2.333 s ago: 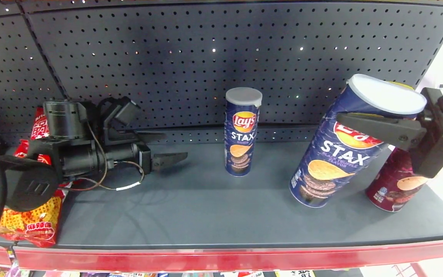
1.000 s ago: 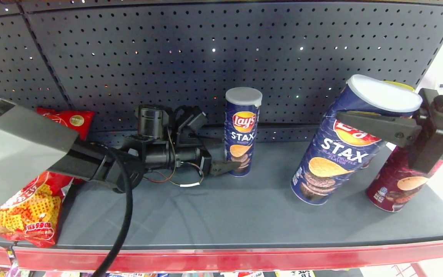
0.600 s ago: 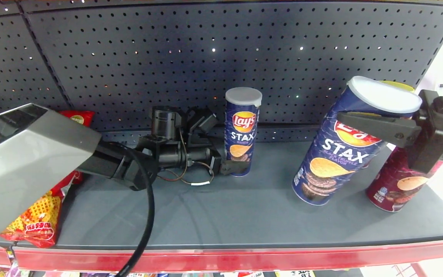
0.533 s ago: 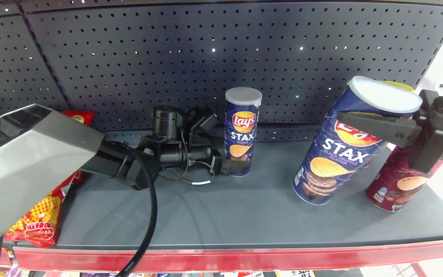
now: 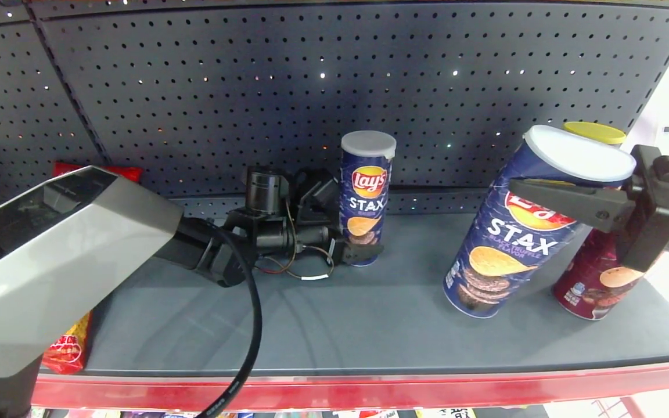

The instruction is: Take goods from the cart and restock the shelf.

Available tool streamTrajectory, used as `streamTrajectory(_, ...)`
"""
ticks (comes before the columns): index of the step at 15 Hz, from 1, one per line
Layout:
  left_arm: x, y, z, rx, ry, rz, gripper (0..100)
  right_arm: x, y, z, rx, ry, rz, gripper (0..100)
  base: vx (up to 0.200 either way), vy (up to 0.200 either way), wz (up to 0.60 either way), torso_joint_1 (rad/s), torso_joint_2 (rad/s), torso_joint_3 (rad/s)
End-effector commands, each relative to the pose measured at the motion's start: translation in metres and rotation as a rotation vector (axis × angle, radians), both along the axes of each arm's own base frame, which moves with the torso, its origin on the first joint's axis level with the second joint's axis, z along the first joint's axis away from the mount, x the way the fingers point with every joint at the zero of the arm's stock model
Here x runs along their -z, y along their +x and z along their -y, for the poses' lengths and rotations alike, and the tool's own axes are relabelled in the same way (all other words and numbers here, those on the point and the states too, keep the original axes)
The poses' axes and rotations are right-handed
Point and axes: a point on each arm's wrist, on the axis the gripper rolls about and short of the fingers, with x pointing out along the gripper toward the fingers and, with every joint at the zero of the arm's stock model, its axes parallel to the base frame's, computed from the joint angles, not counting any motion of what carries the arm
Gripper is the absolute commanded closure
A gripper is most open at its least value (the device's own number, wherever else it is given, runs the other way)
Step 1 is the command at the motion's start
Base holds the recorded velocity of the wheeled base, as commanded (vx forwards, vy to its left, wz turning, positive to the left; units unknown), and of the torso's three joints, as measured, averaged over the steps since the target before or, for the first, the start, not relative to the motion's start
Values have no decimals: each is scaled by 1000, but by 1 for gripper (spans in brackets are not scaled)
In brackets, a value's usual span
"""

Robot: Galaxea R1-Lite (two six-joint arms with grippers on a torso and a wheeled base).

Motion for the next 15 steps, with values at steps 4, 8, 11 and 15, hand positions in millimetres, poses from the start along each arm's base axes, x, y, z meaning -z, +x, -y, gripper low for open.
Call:
streamTrajectory(4, -4, -1, 2, 4, -10, 13, 100, 1, 1, -1, -1, -2, -1, 100, 0, 0, 0, 0, 0, 0)
streamTrajectory(8, -12, -10, -3, 8, -10, 15, 100, 1, 2, -1, -1, -2, -2, 100, 0, 0, 0, 0, 0, 0)
streamTrajectory(11, -20, -32, -13, 16, 1, -2, 100, 1, 5, -2, -1, -1, 1, 100, 0, 0, 0, 0, 0, 0)
streamTrajectory(15, -22, -58, -1, 69, 11, -20, 100, 0, 8, -4, -3, 3, 10, 100, 0, 0, 0, 0, 0, 0)
